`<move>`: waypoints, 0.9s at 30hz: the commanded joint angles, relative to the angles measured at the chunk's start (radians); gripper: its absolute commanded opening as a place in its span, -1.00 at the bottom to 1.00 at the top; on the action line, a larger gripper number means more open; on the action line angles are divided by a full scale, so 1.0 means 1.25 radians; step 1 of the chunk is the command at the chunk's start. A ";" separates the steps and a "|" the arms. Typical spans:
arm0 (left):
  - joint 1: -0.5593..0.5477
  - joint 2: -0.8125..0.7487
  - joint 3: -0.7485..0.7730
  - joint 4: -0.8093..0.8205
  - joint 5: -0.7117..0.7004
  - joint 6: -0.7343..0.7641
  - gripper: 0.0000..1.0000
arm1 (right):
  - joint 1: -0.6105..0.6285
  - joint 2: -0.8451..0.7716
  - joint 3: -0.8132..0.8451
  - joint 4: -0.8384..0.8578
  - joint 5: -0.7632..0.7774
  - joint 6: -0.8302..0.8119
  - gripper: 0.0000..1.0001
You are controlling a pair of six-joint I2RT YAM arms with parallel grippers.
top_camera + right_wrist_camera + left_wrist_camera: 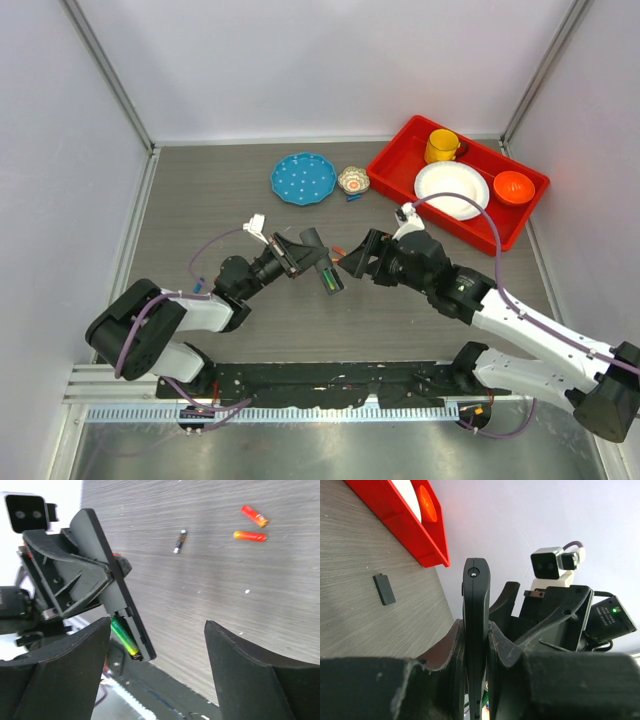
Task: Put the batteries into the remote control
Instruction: Load the battery into the remote control.
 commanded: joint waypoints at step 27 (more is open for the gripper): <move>-0.004 0.003 0.035 0.204 -0.006 0.011 -1.00 | -0.043 0.060 -0.123 0.319 -0.236 0.248 0.69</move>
